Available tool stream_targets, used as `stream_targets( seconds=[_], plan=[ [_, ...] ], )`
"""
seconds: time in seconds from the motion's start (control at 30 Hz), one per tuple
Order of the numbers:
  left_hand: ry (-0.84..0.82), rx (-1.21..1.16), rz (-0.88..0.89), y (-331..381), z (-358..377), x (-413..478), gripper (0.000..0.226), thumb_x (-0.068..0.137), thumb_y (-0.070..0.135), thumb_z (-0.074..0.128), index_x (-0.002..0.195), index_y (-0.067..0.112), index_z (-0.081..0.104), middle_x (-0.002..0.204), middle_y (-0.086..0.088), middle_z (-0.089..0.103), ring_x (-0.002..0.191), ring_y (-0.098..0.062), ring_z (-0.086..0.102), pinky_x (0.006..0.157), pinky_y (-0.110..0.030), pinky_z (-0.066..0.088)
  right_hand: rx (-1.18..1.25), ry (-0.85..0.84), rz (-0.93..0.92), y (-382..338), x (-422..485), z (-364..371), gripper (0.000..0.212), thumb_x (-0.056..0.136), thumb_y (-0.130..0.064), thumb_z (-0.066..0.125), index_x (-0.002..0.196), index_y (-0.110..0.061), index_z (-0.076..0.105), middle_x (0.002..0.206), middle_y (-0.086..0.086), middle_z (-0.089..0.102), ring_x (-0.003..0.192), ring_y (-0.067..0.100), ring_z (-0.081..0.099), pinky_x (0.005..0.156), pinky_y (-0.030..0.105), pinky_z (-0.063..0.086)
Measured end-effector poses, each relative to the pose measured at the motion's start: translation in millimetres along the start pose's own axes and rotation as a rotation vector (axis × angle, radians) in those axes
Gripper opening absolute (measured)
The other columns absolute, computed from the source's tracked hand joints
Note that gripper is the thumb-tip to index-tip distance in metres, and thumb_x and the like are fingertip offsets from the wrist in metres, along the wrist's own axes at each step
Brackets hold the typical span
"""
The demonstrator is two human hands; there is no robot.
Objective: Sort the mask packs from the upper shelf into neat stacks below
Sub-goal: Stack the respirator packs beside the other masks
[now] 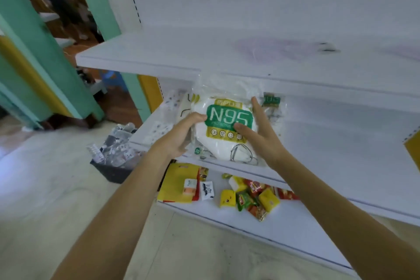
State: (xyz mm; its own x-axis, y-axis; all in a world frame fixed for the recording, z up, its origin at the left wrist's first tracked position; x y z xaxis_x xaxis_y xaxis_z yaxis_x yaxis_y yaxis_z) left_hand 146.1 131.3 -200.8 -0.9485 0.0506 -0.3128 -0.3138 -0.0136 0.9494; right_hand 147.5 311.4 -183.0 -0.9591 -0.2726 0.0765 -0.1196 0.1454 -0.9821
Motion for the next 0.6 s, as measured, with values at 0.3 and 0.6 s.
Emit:
stream_targets(
  seconds=[0.3, 0.6],
  plan=[
    [-0.137, -0.098, -0.384, -133.8, 29.0, 40.1, 0.043, 0.058, 0.04, 0.068, 0.094, 0.017, 0.07, 0.097, -0.011, 0.07, 0.095, -0.028, 0.062, 0.099, -0.041, 0.04, 0.421, 0.145, 0.561, 150.6, -56.7, 14.5, 0.078, 0.082, -0.035, 0.066, 0.143, -0.049, 0.018, 0.137, -0.001, 0.05, 0.108, 0.02, 0.062, 0.085, 0.038, 0.055],
    [-0.15, 0.11, -0.321, -112.6, 102.2, 176.6, 0.035, 0.071, 0.05, 0.058, 0.092, 0.023, 0.06, 0.101, -0.009, 0.061, 0.093, -0.021, 0.052, 0.08, -0.033, 0.035, 0.324, 0.412, 0.462, 193.0, 37.9, -89.7, 0.074, 0.087, -0.016, 0.064, 0.145, -0.039, 0.023, 0.136, -0.007, 0.041, 0.096, 0.006, 0.061, 0.074, 0.02, 0.052]
  ],
)
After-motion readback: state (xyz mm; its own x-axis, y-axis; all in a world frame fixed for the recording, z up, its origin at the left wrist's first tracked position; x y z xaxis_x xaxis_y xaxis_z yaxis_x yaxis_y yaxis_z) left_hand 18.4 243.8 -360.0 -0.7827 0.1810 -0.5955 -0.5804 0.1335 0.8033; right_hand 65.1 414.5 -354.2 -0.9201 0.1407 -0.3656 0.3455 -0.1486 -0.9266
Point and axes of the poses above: each hand's wrist, its own x-axis towards the middle knuckle, its own z-axis out of the palm, y = z × x, the point moved 6 cm from there along x, towards the middle knuckle
